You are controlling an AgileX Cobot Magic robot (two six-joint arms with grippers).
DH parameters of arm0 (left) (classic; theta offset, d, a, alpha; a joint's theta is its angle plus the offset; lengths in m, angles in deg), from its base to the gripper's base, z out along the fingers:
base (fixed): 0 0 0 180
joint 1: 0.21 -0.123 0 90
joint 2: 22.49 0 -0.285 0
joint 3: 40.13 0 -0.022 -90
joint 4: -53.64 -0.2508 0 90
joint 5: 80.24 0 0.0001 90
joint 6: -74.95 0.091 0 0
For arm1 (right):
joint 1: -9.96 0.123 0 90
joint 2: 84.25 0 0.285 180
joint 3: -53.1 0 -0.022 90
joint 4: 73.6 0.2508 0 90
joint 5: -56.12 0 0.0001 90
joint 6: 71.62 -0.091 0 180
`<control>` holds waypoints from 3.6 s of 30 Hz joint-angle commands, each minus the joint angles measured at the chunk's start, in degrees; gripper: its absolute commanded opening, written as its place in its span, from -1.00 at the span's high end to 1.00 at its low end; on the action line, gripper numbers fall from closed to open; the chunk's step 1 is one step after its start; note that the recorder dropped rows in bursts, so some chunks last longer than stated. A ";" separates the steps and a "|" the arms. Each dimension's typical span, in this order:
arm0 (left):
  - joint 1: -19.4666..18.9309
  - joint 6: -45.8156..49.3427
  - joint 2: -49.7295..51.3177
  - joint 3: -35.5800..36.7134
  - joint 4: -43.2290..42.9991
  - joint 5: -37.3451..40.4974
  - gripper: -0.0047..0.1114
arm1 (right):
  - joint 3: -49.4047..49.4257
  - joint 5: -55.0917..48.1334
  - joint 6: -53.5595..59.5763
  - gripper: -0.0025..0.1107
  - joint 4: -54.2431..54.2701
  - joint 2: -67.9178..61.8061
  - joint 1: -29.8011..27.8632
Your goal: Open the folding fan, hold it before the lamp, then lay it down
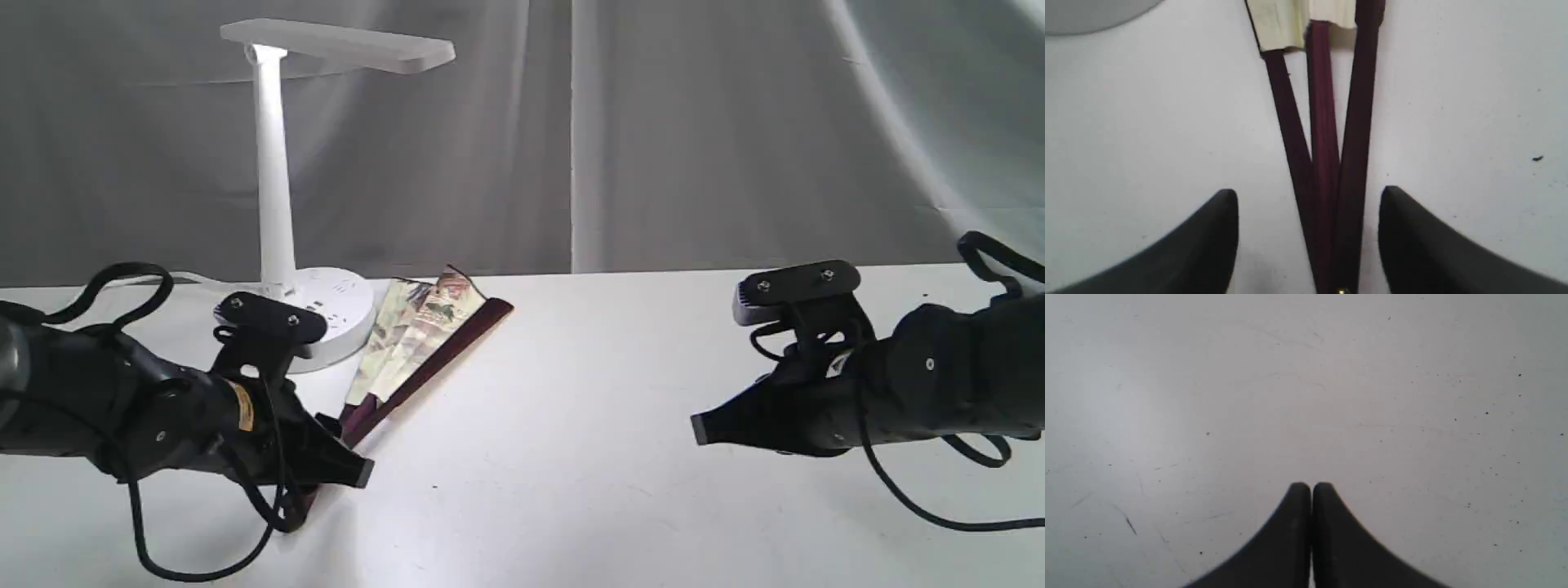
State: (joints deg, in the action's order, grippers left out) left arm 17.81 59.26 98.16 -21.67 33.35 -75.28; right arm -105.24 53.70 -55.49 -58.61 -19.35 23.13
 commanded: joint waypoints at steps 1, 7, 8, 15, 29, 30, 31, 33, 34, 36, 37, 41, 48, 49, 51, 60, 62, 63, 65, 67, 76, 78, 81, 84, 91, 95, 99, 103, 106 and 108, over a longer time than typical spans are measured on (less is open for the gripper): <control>0.26 -0.93 -2.76 -0.21 0.47 0.95 0.03 | -0.29 0.19 -0.29 0.96 0.25 0.09 0.27; -0.57 -7.16 -3.26 -0.21 0.47 -0.68 0.16 | -0.29 -0.16 -0.38 0.96 1.38 0.09 0.27; -1.16 -8.23 -2.73 -0.21 0.47 -1.40 0.25 | -0.29 -0.33 -0.38 0.96 1.38 0.09 0.27; -5.27 -7.83 1.04 -0.21 0.03 -3.70 0.93 | -0.29 -0.78 -0.38 0.96 1.38 0.09 0.27; -2.41 -6.28 7.42 -0.21 -0.42 -11.19 0.92 | -0.29 -0.66 -0.38 0.96 1.38 0.09 0.27; -1.78 -6.28 7.42 -0.21 -0.42 -11.32 0.92 | -0.29 -0.66 -0.38 0.96 1.38 0.09 0.27; -0.80 -6.28 7.42 -0.21 -0.42 -11.46 0.92 | -0.29 -0.66 -0.38 0.96 1.38 0.09 0.27; 0.77 -6.28 7.42 -0.21 -0.42 -11.61 0.92 | -0.29 -0.66 -0.38 0.96 1.38 0.09 0.27; 1.67 -6.28 7.42 -0.21 -0.42 -12.12 0.92 | -0.29 -0.66 -0.38 0.96 1.38 0.09 0.27; 3.32 -6.28 7.42 -0.21 -0.42 -12.53 0.92 | -0.29 -0.66 -0.38 0.96 1.38 0.09 0.27; 3.93 -6.28 7.42 -0.21 -0.42 -12.53 0.92 | -0.29 -0.66 -0.38 0.96 1.38 0.09 0.27; 6.30 -6.28 7.42 -0.26 -0.42 -12.61 0.92 | -0.29 -0.66 -0.50 0.96 1.38 0.09 0.27; 11.07 -6.28 7.42 -2.71 -0.42 -8.55 0.92 | -0.29 -0.80 -1.15 0.96 2.66 0.09 0.27; 11.85 -6.28 7.42 -2.86 -0.42 -8.16 0.92 | -0.29 -0.80 -1.44 0.96 2.66 0.09 0.27; 12.87 -6.14 7.42 -2.95 -0.67 -8.16 0.92 | -0.29 -1.02 -2.33 0.96 3.49 0.09 0.27; 13.28 -6.14 3.86 -7.49 -1.68 9.02 0.92 | -11.58 -16.37 -1.70 0.96 12.27 -5.06 0.12; 13.28 -6.35 1.68 -8.16 -1.68 11.44 0.92 | -15.65 -19.66 0.44 0.96 17.28 -7.47 0.02; 13.28 -6.55 0.99 -8.16 -1.68 11.44 0.92 | -17.34 -21.07 2.50 0.96 20.22 -8.94 0.02; 13.28 -6.71 -1.17 -8.06 -0.58 11.33 0.92 | -22.18 -26.35 11.86 0.96 32.79 -12.11 0.02; 13.28 -6.71 -2.28 -8.06 0.48 11.33 0.92 | -26.00 -33.14 22.61 0.96 46.31 -15.54 -0.25; 13.28 -6.57 -2.72 -7.94 0.08 11.47 0.92 | -33.85 -57.06 35.89 0.96 82.02 -28.25 -2.87; 13.28 -6.68 -2.72 -7.94 0.08 11.33 0.92 | -33.85 -56.92 35.89 0.96 82.14 -30.05 -2.87; 13.28 -6.78 -2.72 -7.94 0.49 11.33 0.92 | -33.85 -56.92 35.89 0.96 83.22 -32.05 -2.47; 13.28 -6.78 -2.72 -7.71 0.49 11.33 0.92 | -33.85 -57.10 36.57 0.96 84.95 -33.95 -2.24; 13.28 -6.94 -2.72 -6.24 0.49 8.35 0.92 | -33.85 -60.05 52.01 0.79 84.95 -34.17 -3.33; 13.28 -6.94 -2.72 -6.11 0.49 8.34 0.92 | -33.85 -61.02 63.35 0.83 84.53 -29.96 -5.78; 13.28 -6.94 -2.72 -6.11 0.49 8.34 0.92 | -33.85 -47.97 64.14 0.90 74.33 -23.21 -6.59; 13.28 -6.76 -2.72 -6.10 0.49 8.34 0.92 | -33.85 -26.70 53.95 0.91 49.96 -15.93 -5.18; 13.28 -6.76 -2.72 -6.10 0.49 8.34 0.92 | -33.85 -15.63 31.49 0.91 24.83 -12.16 -4.58; 13.28 -6.76 -2.72 -6.10 0.49 8.34 0.92 | -33.85 -13.07 12.23 0.91 5.70 -10.36 -4.72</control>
State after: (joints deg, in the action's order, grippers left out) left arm 30.98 52.85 95.97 -28.02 33.38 -66.25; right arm -138.92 36.84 -29.51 -38.05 -31.76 18.45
